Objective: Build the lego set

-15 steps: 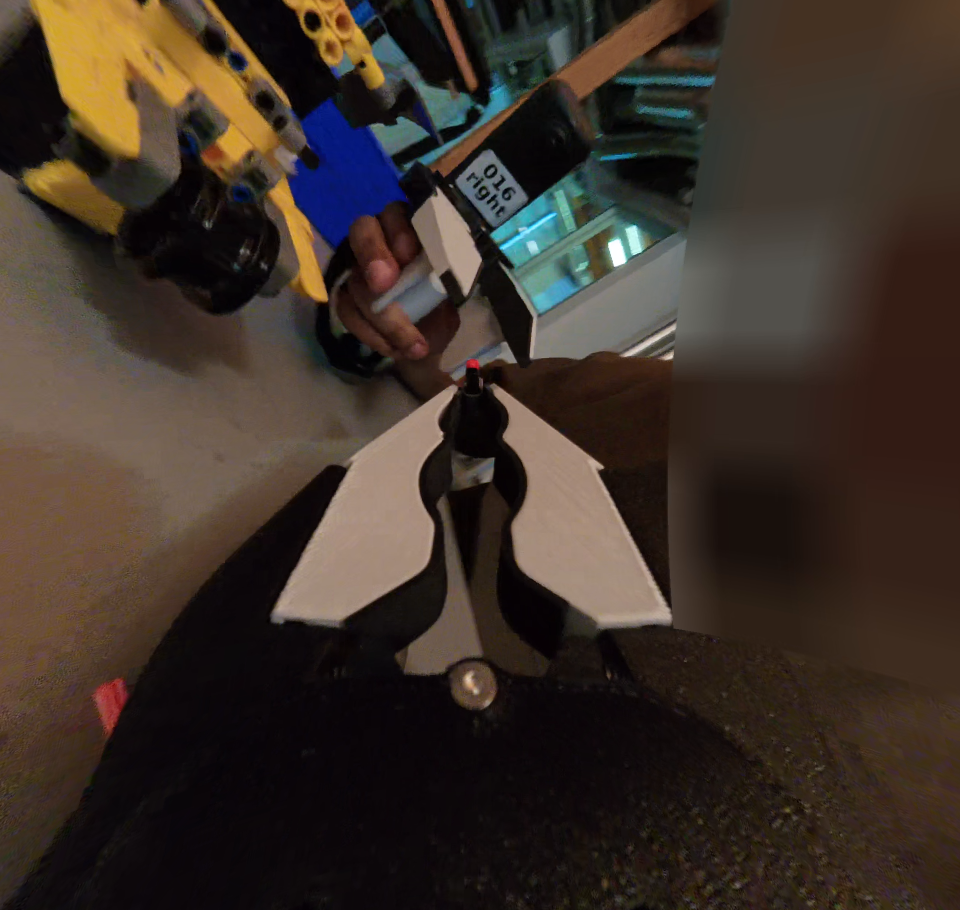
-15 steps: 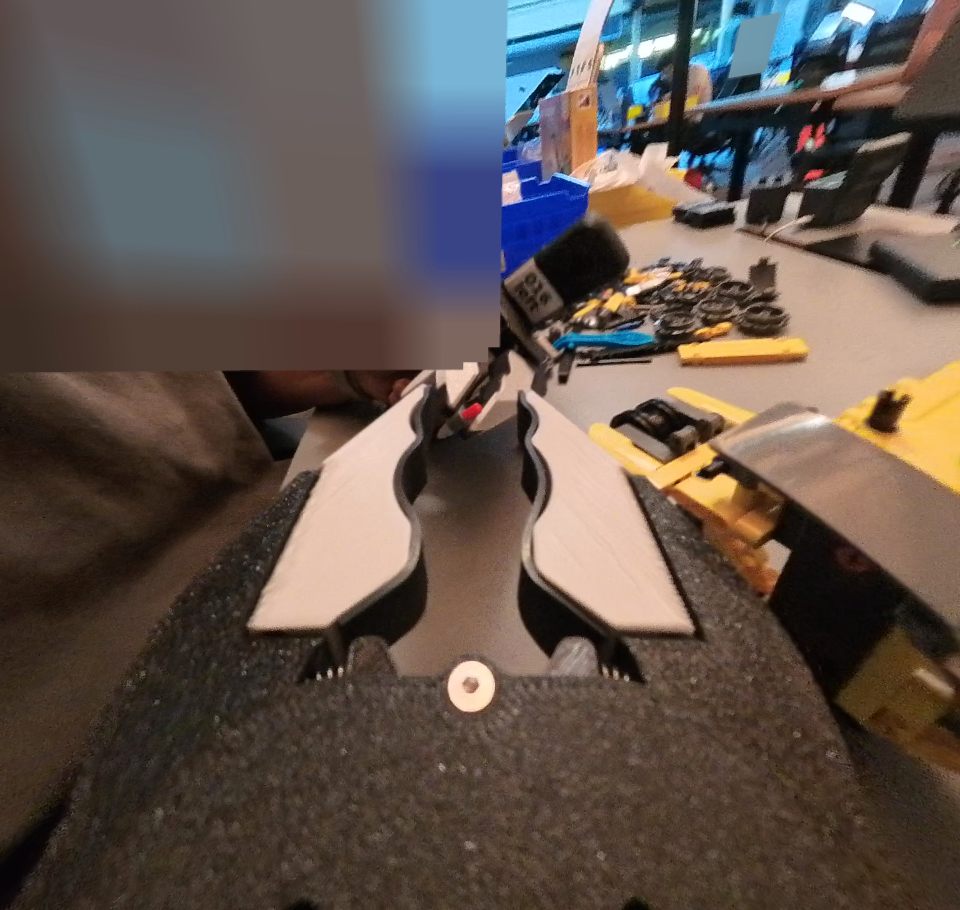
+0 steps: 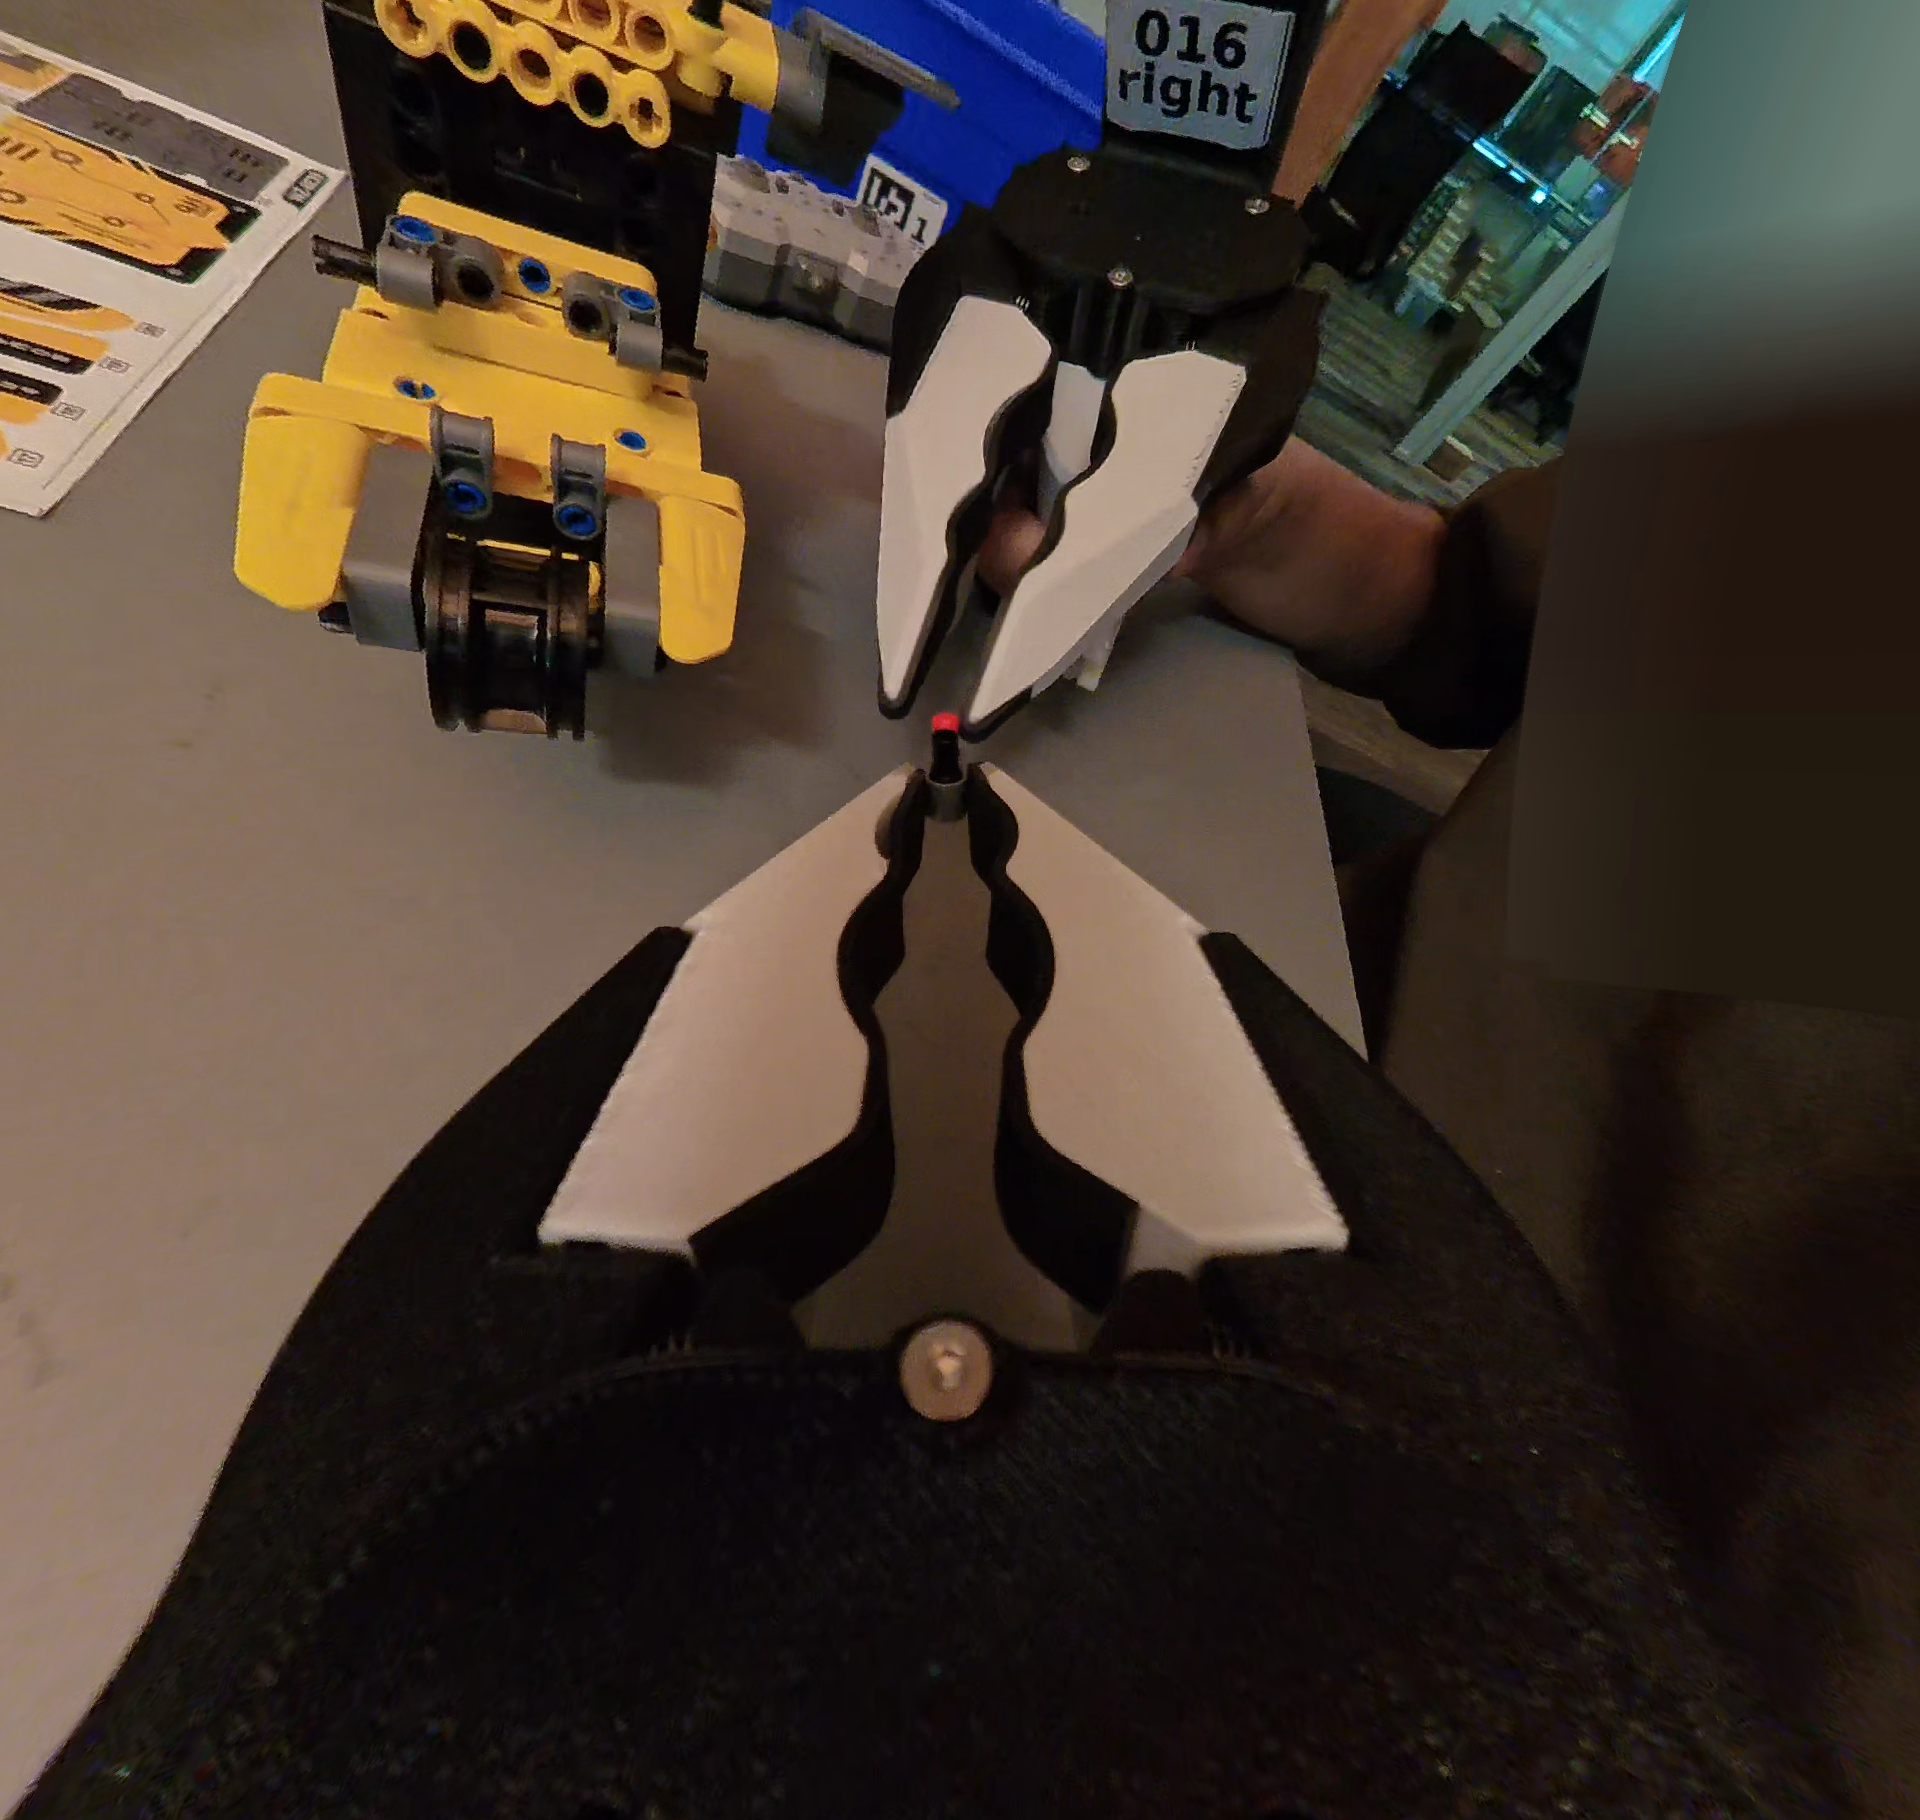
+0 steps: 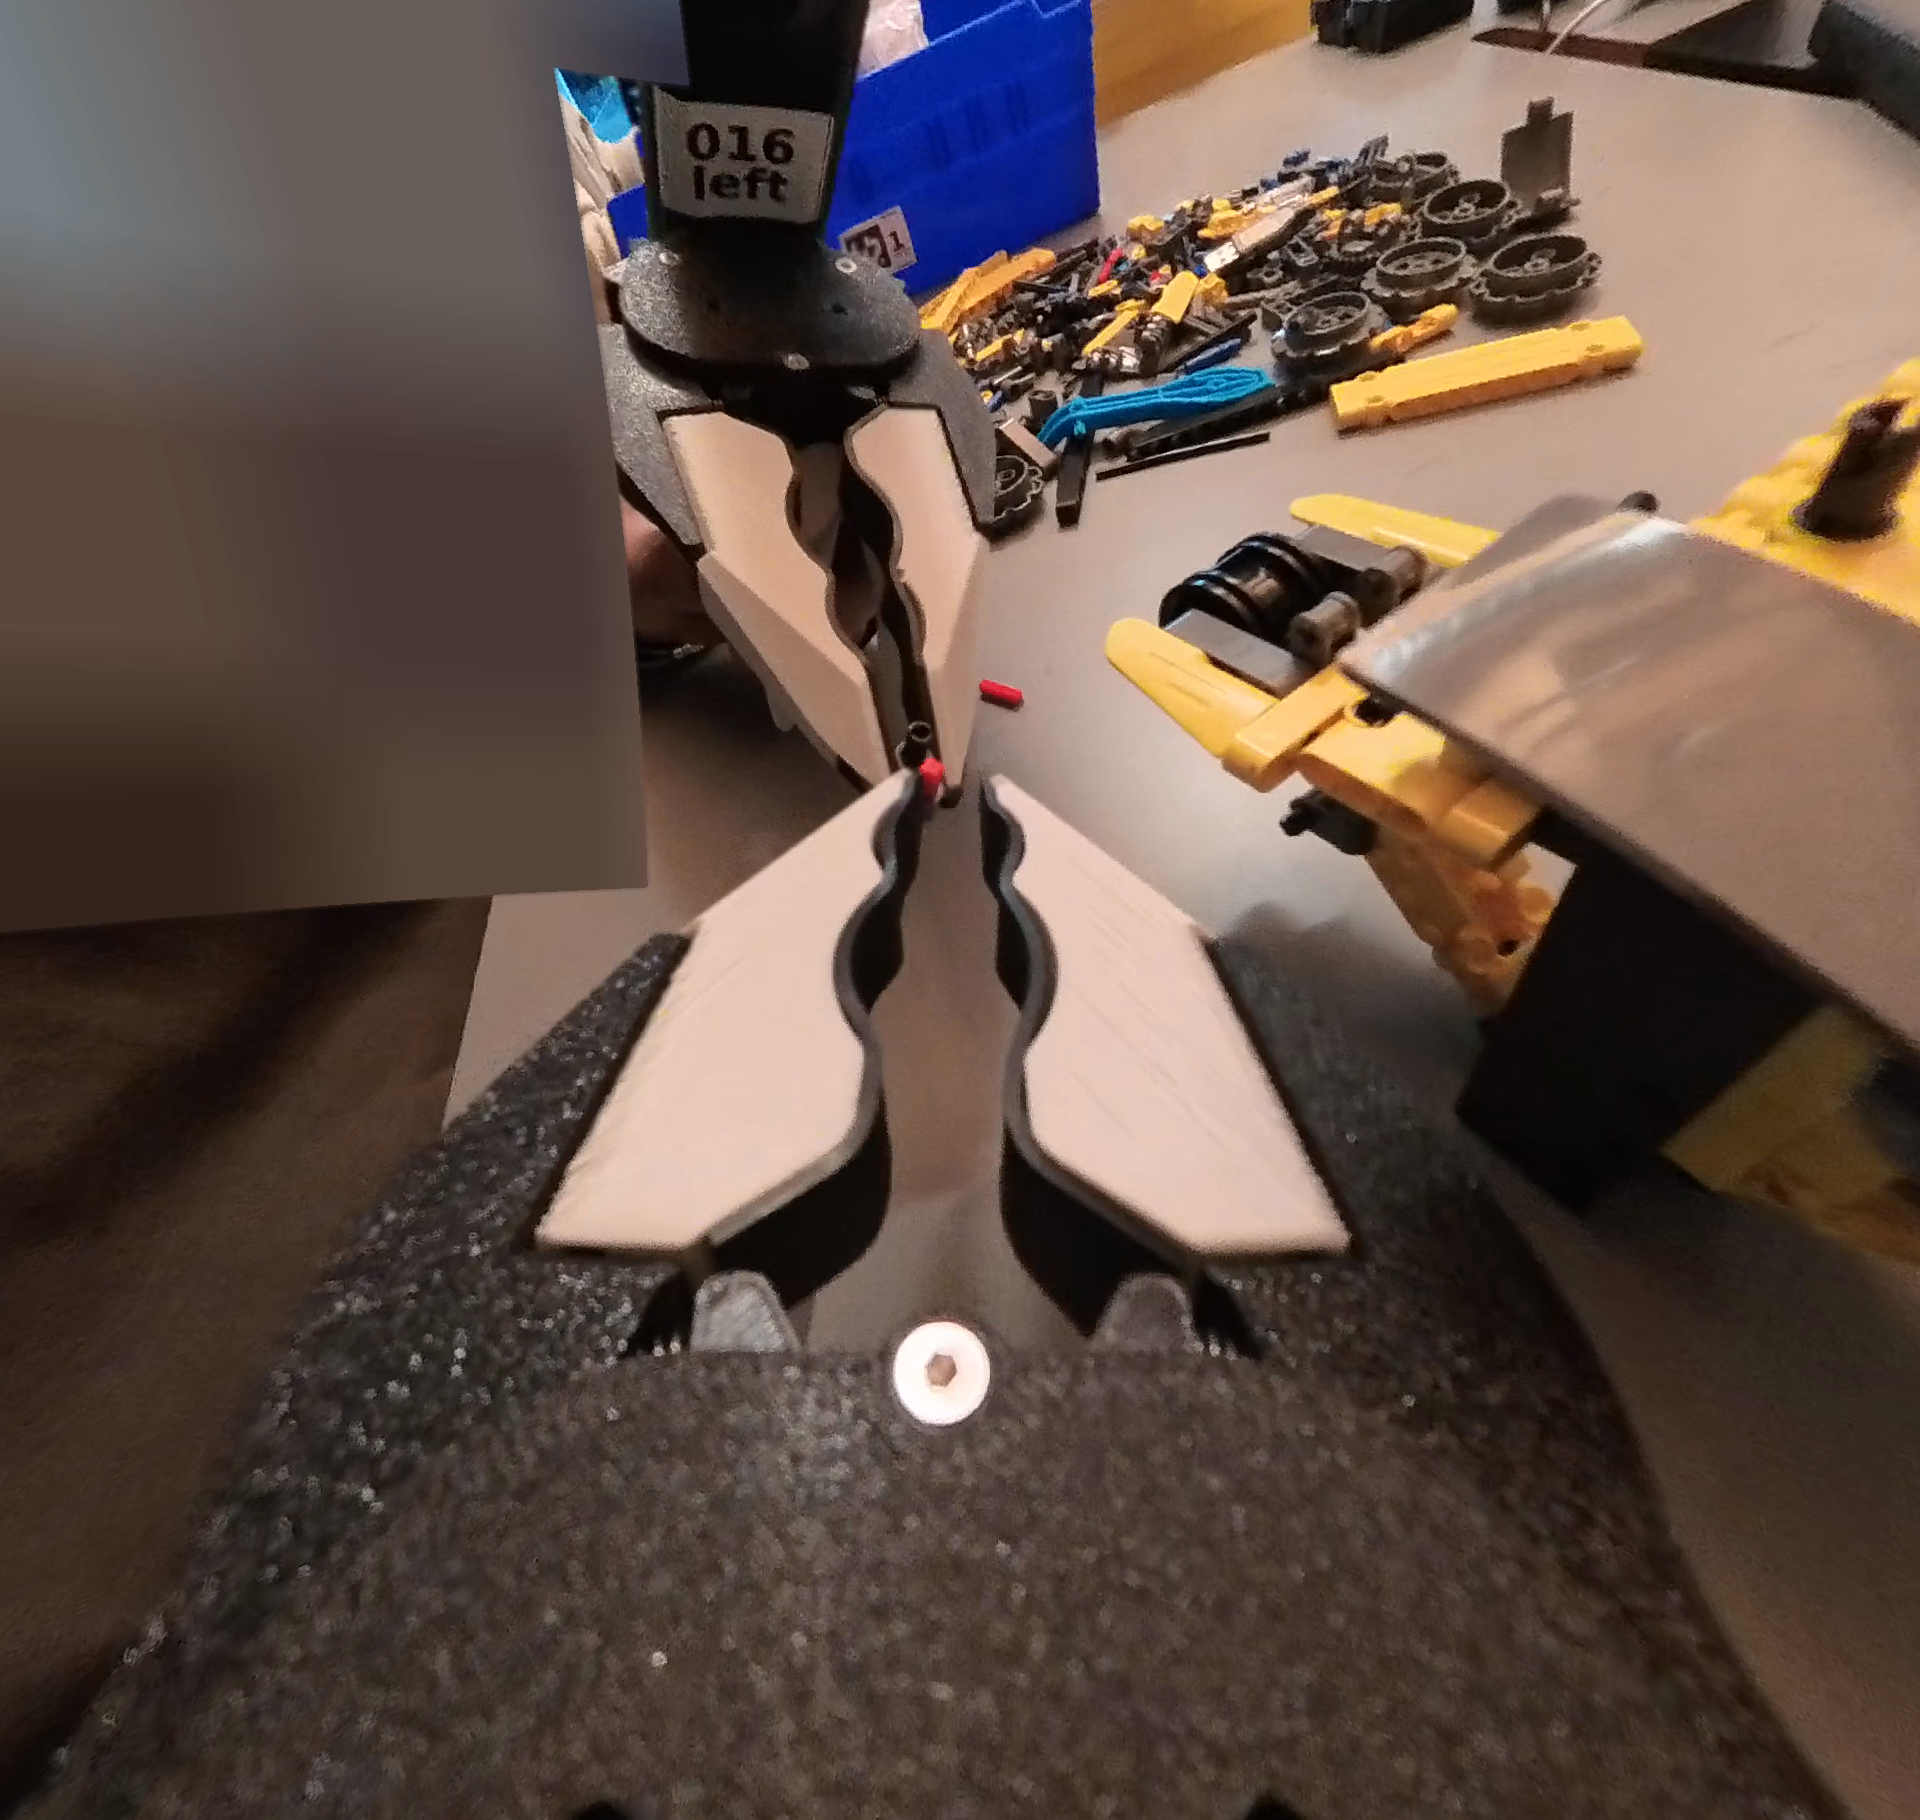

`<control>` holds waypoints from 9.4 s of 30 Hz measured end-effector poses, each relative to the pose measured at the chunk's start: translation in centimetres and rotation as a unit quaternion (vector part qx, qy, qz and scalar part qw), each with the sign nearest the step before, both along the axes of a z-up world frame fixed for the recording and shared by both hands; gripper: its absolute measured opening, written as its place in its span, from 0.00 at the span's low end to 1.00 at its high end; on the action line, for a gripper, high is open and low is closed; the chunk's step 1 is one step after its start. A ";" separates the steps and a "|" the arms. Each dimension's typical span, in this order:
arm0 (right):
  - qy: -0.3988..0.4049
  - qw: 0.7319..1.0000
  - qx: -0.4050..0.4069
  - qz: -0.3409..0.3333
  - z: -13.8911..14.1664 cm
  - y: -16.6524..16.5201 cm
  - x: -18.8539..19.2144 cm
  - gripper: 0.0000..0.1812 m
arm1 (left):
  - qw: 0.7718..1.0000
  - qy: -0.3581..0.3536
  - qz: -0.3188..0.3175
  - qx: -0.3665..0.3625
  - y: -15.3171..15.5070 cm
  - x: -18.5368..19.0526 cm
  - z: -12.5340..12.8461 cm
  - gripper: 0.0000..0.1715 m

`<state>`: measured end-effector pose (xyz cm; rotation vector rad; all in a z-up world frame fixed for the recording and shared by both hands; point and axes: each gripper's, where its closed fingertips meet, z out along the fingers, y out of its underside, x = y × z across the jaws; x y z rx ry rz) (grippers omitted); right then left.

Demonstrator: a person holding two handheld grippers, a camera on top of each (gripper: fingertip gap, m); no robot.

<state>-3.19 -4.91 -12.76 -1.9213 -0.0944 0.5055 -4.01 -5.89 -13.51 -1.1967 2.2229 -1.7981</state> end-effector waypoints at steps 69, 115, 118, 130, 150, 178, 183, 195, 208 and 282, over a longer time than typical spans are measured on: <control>-0.194 0.980 0.052 0.014 0.3 0.1 -1.4 0.13 | 0.995 -0.063 0.049 0.065 4.8 -1.2 2.1 0.00; 0.039 0.992 0.005 0.117 0.5 -1.2 -4.6 0.04 | 0.947 -0.218 -0.003 0.238 -0.7 -3.8 0.9 0.00; 0.031 0.992 0.008 0.120 0.6 -1.2 -4.7 0.02 | 0.948 -0.214 -0.005 0.236 -0.8 -3.8 0.8 0.00; -0.058 0.996 -0.008 0.061 0.6 -2.6 -2.2 0.02 | 0.964 -0.145 -0.056 0.213 -3.0 -4.1 -1.7 0.22; -0.147 0.976 -0.151 0.052 -5.7 -4.9 -6.3 0.02 | 0.966 -0.027 -0.111 0.231 -5.4 -5.6 -5.3 0.25; -0.201 0.962 -0.186 -0.002 -5.0 -4.7 -5.2 0.02 | 0.967 -0.008 -0.035 0.253 -3.6 -5.0 -5.8 0.01; -0.208 0.960 -0.188 0.012 -5.1 -4.6 -5.3 0.02 | 0.967 -0.006 -0.034 0.253 -3.6 -4.9 -5.8 0.01; -0.283 0.927 -0.229 0.094 -5.3 -4.8 -5.3 0.02 | 0.971 0.011 -0.038 0.238 -3.6 -4.9 -5.8 0.01; -0.282 0.918 -0.243 0.134 -5.2 -4.4 -5.6 0.02 | 0.971 0.014 -0.039 0.235 -3.6 -5.0 -5.8 0.01; -0.249 0.958 -0.133 0.049 -4.7 -4.6 -4.6 0.19 | 0.977 0.045 -0.046 0.203 -3.7 -4.9 -5.7 0.00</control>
